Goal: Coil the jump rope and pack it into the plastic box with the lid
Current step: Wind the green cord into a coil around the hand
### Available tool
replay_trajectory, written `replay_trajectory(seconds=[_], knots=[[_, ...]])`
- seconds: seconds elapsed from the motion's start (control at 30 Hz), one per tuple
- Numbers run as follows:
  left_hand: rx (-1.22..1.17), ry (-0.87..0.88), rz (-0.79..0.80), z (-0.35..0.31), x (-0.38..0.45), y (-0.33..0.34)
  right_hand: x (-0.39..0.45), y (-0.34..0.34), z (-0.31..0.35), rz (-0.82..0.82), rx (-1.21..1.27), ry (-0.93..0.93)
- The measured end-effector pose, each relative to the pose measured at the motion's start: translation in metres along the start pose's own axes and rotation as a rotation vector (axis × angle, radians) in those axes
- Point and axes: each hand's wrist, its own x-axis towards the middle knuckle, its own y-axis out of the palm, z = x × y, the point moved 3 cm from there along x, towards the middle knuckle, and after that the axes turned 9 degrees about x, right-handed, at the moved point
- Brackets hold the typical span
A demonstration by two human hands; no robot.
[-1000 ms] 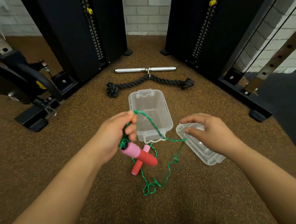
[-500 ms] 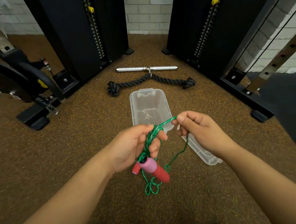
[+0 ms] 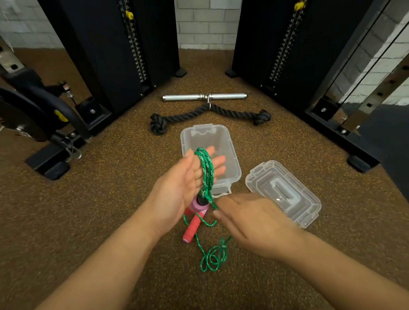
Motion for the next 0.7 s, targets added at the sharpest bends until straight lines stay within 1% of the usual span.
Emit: replay_trajectory(seconds=[0.07, 0.13, 0.23, 0.3, 0.4, 0.5, 0.57, 0.7], knots=[[0.207, -0.014, -0.008, 0.000, -0.003, 0.000, 0.002, -0.005, 0.004, 0.028, 0.131, -0.011], [0.329, -0.039, 0.005, 0.004, -0.005, -0.001, 0.006, -0.014, 0.003, 0.019, 0.324, 0.039], [0.394, -0.087, 0.016, 0.007, -0.009, -0.006, 0.010, -0.028, -0.005, -0.138, 0.557, 0.118], [0.448, -0.123, 0.045, 0.008, -0.010, -0.008, 0.012, -0.034, -0.013, -0.205, 0.645, 0.168], [0.511, -0.161, 0.189, 0.010, -0.010, -0.003, 0.013, -0.039, -0.024, -0.237, 0.656, 0.219], [0.497, -0.180, 0.280, 0.014, -0.012, 0.005, 0.013, -0.038, -0.035, -0.271, 0.710, 0.269], [0.487, -0.168, 0.291, 0.015, -0.012, 0.006, 0.013, -0.033, -0.041, -0.264, 0.744, 0.304], [0.358, -0.156, 0.230, 0.011, -0.009, 0.007, 0.011, -0.021, -0.051, -0.254, 0.817, 0.368]])
